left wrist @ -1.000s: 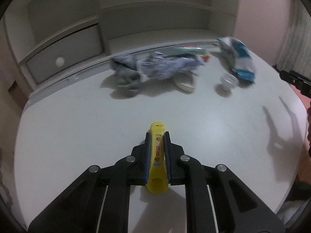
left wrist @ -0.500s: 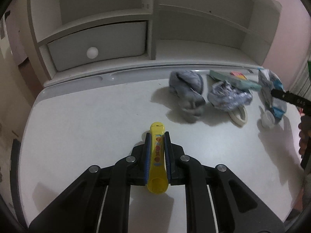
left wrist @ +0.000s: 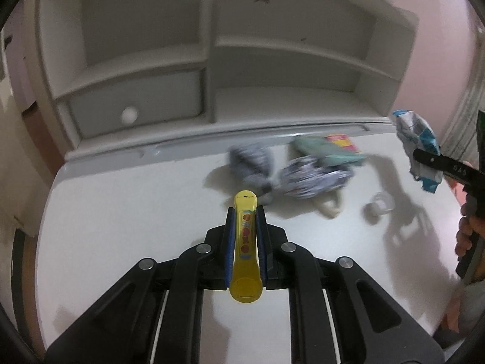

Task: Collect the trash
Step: 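Carry the yellow tube and blue-white bag to the black bin and open both tools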

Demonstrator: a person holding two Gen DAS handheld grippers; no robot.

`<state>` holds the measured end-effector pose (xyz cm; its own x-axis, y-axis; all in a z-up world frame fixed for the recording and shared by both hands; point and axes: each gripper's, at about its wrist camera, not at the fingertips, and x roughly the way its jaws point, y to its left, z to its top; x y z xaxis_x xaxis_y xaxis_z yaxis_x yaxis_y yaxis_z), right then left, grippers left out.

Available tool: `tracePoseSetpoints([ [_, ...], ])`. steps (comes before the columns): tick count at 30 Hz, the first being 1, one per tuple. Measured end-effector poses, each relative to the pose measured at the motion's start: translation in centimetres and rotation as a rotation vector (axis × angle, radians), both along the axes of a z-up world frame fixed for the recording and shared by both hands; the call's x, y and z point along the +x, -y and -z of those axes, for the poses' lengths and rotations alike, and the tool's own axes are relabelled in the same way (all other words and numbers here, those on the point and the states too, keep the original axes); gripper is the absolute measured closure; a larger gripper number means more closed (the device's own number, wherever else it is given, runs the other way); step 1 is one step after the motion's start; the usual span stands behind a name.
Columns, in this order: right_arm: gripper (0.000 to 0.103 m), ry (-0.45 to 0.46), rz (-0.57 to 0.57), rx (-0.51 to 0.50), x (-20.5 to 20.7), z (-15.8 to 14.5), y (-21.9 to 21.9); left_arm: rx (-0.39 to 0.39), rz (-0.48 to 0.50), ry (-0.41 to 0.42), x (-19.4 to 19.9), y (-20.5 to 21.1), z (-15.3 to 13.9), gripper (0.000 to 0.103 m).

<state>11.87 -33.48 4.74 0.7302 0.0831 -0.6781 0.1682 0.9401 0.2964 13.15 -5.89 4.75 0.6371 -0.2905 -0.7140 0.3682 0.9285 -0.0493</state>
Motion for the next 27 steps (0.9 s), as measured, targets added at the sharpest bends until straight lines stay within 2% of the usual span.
tracePoseSetpoints([
  [4,0.066,0.049,0.032,0.019,-3.9,-1.3,2.7,-0.009,0.097,0.032,-1.6,4.9,-1.8,0.091],
  [7,0.066,0.098,0.089,0.011,-8.0,-3.0,5.8,-0.032,0.217,0.059,-3.6,10.6,-3.4,0.091],
  [10,0.066,0.129,0.200,-0.032,-13.5,-4.2,10.2,-0.046,0.393,0.068,-6.8,18.1,-4.1,0.091],
  [11,0.066,0.132,0.253,-0.040,-16.1,-4.4,12.2,-0.048,0.490,0.065,-8.9,22.0,-4.1,0.091],
  [12,0.066,0.131,0.294,-0.045,-18.0,-4.5,13.8,-0.049,0.546,0.060,-10.1,24.1,-4.0,0.091],
  [15,0.066,0.106,0.418,-0.015,-25.2,-3.7,19.1,-0.060,0.781,0.009,-16.1,32.5,-2.8,0.091],
  [17,0.066,0.049,0.480,0.012,-29.3,-2.2,22.1,-0.052,0.955,-0.065,-21.3,37.9,-0.8,0.091],
  [19,0.066,-0.037,0.538,0.067,-33.5,0.6,25.0,-0.026,1.055,-0.119,-24.7,41.1,1.3,0.091],
  [21,0.066,-0.125,0.574,0.151,-36.5,4.3,27.1,0.025,1.137,-0.208,-28.2,44.4,5.0,0.091],
  [22,0.066,-0.170,0.583,0.206,-37.8,6.4,28.2,0.056,1.152,-0.241,-29.4,45.6,7.0,0.091],
  [24,0.066,-0.274,0.599,0.316,-39.8,11.7,29.7,0.177,1.168,-0.327,-31.6,48.2,13.5,0.091],
  [25,0.066,-0.323,0.602,0.365,-40.3,14.4,30.1,0.224,1.155,-0.400,-31.8,49.4,17.2,0.091],
  [27,0.066,-0.432,0.610,0.487,-41.3,20.4,31.1,0.285,1.097,-0.521,-31.3,51.0,22.8,0.091],
])
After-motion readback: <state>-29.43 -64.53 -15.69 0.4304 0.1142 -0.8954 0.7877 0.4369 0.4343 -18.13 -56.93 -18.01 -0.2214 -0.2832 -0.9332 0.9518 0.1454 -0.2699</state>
